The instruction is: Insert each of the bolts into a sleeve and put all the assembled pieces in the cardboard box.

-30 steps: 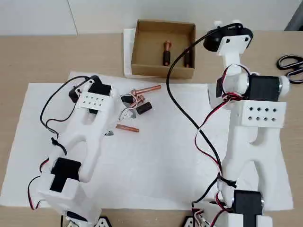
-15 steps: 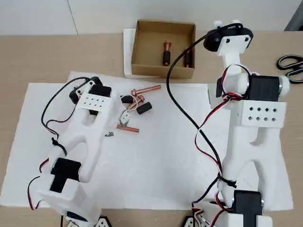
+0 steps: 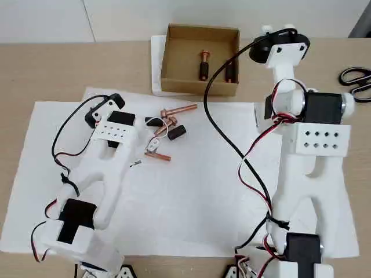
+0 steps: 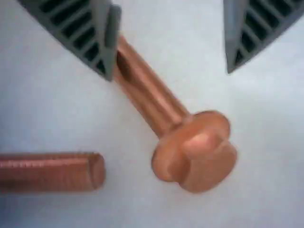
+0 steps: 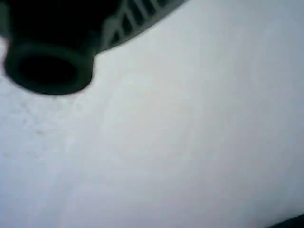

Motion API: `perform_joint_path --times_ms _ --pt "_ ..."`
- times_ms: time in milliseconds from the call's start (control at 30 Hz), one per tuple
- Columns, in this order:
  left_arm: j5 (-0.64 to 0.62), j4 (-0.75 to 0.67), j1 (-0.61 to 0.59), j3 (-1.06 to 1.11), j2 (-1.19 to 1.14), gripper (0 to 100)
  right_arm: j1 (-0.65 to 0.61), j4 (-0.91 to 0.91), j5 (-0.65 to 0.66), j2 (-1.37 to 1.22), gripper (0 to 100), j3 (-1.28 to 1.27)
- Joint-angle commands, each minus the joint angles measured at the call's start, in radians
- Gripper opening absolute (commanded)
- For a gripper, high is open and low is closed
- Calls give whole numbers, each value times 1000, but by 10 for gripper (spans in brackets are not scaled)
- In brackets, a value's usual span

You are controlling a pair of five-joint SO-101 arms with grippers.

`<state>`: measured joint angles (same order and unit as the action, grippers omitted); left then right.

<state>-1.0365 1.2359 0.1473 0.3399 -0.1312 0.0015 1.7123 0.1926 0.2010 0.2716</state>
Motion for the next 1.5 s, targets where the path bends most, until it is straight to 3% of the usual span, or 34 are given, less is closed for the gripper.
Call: perform_joint_path --times_ms 0,533,833,1033,1267,1367,1467 --pt "-21 -28 -17 5 14 144 -2 -8 6 42 3 48" --pt "-28 -52 -48 8 9 142 -1 -8 5 42 3 48" --pt "-26 -37 -48 -42 -150 137 -1 -8 5 42 3 48" --pt "-26 -15 -44 -70 -150 3 -1 -8 5 42 3 48" --pt "-21 -14 -41 -81 -149 6 -1 -8 5 42 3 48" --pt "54 66 -41 -160 -149 6 -1 -10 5 42 3 48" --pt "207 201 -41 -295 -149 6 -1 -10 5 42 3 48"
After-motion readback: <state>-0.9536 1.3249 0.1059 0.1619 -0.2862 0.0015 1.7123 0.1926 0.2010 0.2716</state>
